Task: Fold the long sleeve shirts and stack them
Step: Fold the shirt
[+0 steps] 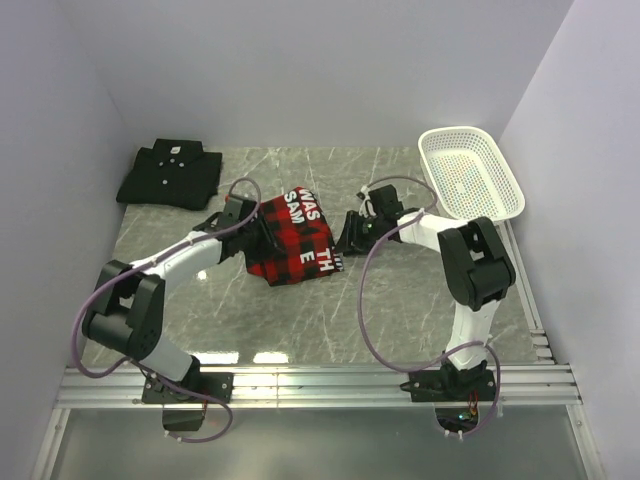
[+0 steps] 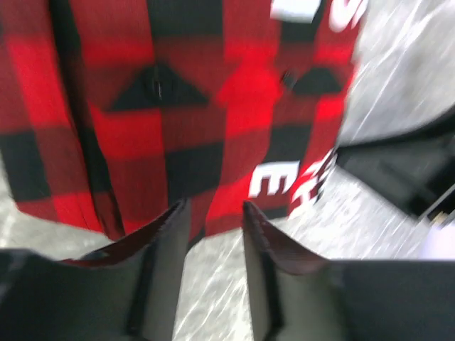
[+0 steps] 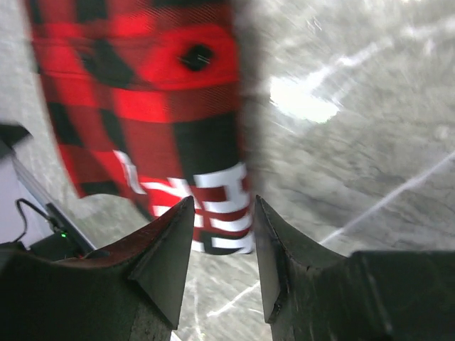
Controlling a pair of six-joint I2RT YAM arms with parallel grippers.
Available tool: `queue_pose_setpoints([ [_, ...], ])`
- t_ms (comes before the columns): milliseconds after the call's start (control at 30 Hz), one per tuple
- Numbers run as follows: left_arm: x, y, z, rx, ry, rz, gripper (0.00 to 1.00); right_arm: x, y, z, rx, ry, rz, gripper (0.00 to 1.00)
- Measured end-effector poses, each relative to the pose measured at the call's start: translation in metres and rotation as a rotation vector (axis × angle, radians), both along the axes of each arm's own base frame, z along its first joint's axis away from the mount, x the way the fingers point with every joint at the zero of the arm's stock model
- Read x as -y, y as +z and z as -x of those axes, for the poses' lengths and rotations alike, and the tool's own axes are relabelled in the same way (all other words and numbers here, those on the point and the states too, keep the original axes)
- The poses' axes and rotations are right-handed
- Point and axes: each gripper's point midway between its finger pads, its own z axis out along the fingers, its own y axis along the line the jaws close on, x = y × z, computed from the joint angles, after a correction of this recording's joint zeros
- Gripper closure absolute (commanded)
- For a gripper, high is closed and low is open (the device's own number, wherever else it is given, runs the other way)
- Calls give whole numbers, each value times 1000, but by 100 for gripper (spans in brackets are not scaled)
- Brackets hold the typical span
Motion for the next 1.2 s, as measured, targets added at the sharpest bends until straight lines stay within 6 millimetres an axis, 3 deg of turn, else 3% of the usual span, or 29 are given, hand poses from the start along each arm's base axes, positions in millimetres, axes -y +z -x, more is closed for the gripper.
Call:
queue_pose_setpoints([
  [133,6,-21,18,-69,-37,3,67,-2,-15,4,-40,-3,-9,59],
  [233,1,-33,26,-105,-38,-8,70,-7,-18,6,-56,10,-41,72],
  [267,-2,-39,29,-118,-34,-15,70,-9,-19,8,-61,13,-48,82],
  [467,-39,-69,41,-228,52,-25,70,-27,-26,42,-134,86,-77,100],
  [533,-49,-68,36,-226,84,-21,68,-37,-26,61,-162,126,-88,100],
  [633,-54,-67,34,-222,99,-20,62,-50,-24,95,-193,179,-89,92],
  [767,-55,-60,34,-205,87,-26,47,-59,-5,117,-166,215,-86,61],
  [833,-57,-53,36,-187,78,-37,37,-57,12,110,-107,196,-87,54],
  [933,-61,-34,37,-135,70,-47,32,-51,49,86,20,138,-108,47],
  [1100,-56,23,31,40,55,-9,35,-55,109,43,213,60,-200,45],
  [1200,-40,43,28,102,9,26,39,-68,123,23,266,40,-265,44],
])
